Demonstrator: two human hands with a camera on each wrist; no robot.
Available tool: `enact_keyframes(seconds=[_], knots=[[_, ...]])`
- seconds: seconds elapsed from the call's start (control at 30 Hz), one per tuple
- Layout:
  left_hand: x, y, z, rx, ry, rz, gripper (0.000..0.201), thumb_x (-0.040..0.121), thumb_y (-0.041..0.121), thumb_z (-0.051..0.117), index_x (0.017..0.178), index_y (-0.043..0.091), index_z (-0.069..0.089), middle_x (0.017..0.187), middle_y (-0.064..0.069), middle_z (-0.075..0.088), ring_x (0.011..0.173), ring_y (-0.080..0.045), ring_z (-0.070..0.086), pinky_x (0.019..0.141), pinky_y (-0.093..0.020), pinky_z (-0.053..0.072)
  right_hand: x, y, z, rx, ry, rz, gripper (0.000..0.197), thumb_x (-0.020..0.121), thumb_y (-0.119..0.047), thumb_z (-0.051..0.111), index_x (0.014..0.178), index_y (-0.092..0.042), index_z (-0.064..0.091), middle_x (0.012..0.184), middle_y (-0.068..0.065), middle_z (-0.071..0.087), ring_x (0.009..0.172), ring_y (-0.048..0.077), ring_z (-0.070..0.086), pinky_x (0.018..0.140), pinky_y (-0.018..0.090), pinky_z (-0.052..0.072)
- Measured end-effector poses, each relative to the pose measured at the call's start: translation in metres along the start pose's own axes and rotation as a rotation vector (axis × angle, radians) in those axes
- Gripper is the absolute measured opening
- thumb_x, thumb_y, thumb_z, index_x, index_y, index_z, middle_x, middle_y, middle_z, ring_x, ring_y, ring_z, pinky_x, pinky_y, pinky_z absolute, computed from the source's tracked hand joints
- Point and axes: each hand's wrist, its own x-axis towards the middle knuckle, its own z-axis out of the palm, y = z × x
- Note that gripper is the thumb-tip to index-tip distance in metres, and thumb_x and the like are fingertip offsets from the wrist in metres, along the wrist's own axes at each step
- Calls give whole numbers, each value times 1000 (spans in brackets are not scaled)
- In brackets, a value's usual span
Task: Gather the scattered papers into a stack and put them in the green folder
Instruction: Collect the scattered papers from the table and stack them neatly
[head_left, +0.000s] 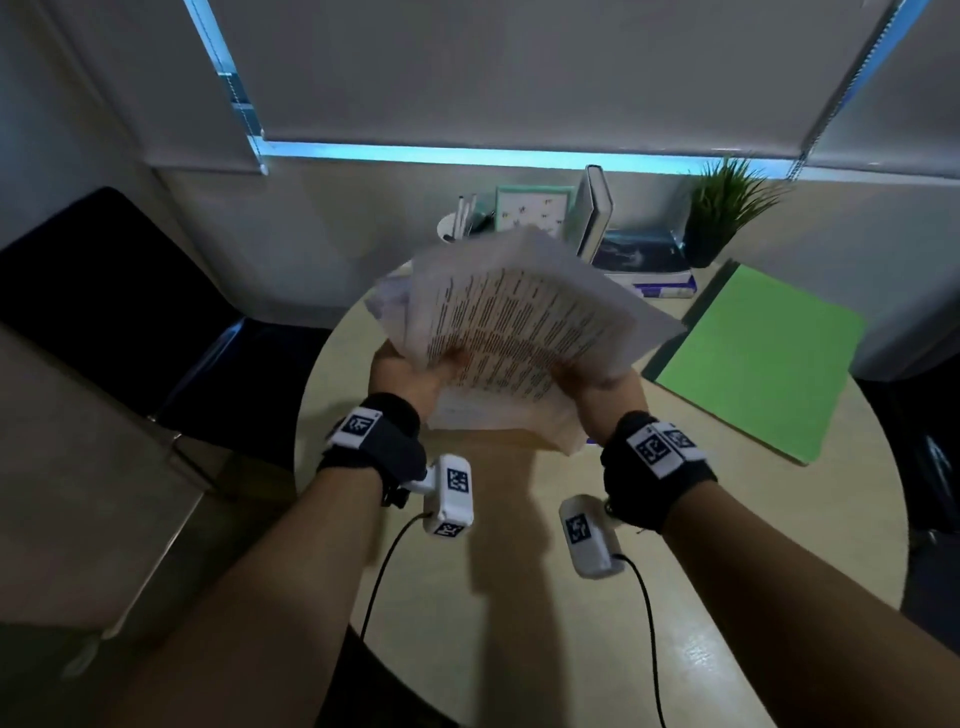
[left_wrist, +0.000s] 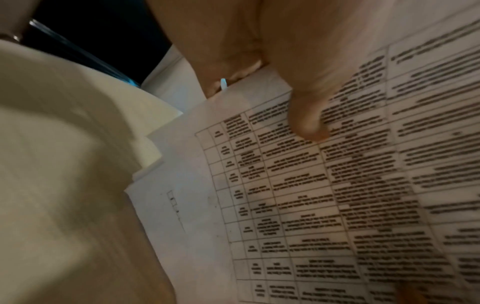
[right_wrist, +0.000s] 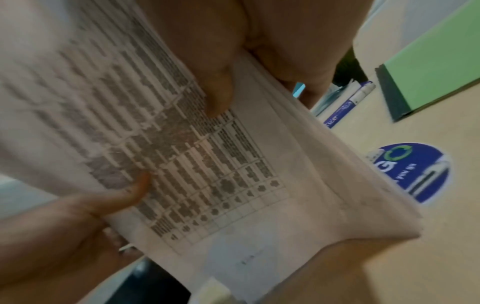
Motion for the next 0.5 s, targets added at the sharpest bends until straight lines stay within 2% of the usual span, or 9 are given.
enact_keyframes(seconds=[0.07, 0.13, 0.23, 0.27, 0.3, 0.4, 0.43, 0.5], knots=[[0, 1, 3, -16, 23, -2, 29, 82, 16, 74, 109, 7, 64, 99, -1, 67, 94, -19, 64, 82, -25, 47, 0, -3, 3, 10, 16, -1, 27, 83, -18, 73, 108, -10, 66, 97, 5, 68, 95, 28, 65, 86, 41, 53], [4, 8, 4, -43, 47, 21, 29, 85, 14, 71, 112, 7, 61, 99, 0, 65, 92, -16, 63, 82, -23, 47, 4, -13, 2, 50, 24, -6, 29, 85, -16, 71, 112, -8, 63, 97, 3, 65, 93, 25, 62, 82, 33, 50], [9, 18, 4, -95, 83, 92, 34, 83, 11, 73, 113, 6, 60, 94, 1, 66, 80, -6, 62, 63, -9, 49, 7, -27, -4, 121, 23, -36, 33, 85, -13, 70, 117, -12, 61, 98, -1, 64, 88, 17, 61, 79, 27, 48], [10, 18, 3, -109, 89, 111, 36, 80, 11, 76, 113, 7, 61, 94, 1, 67, 80, -3, 63, 59, -6, 49, 6, -29, -5, 132, 23, -57, 34, 84, -11, 71, 116, -13, 60, 99, -2, 65, 88, 16, 61, 77, 27, 49], [11, 17, 2, -126, 87, 116, 40, 77, 10, 79, 113, 8, 61, 95, 1, 69, 82, -4, 65, 61, -8, 51, 6, -29, -6, 137, 27, -69, 35, 81, -8, 73, 113, -14, 60, 100, -2, 67, 88, 14, 63, 74, 27, 51], [9, 5, 3, -190, 33, 66, 48, 68, 12, 85, 111, 14, 64, 99, 3, 73, 92, -11, 69, 75, -27, 57, 5, -24, -7, 139, 35, -66, 36, 76, -4, 74, 109, -12, 62, 96, -1, 70, 86, 15, 66, 73, 30, 55], [8, 2, 5, -198, 14, 46, 48, 66, 15, 86, 110, 16, 65, 100, 5, 73, 95, -10, 69, 79, -29, 56, 5, -22, -6, 144, 30, -54, 34, 76, -5, 75, 107, -13, 63, 95, -1, 70, 86, 15, 66, 72, 31, 55], [7, -1, 11, -185, 17, 36, 45, 69, 22, 85, 109, 18, 66, 100, 7, 73, 96, -7, 68, 81, -25, 54, 6, -24, -4, 163, 22, -43, 26, 78, -11, 76, 101, -17, 64, 92, -3, 70, 84, 15, 67, 68, 29, 53]])
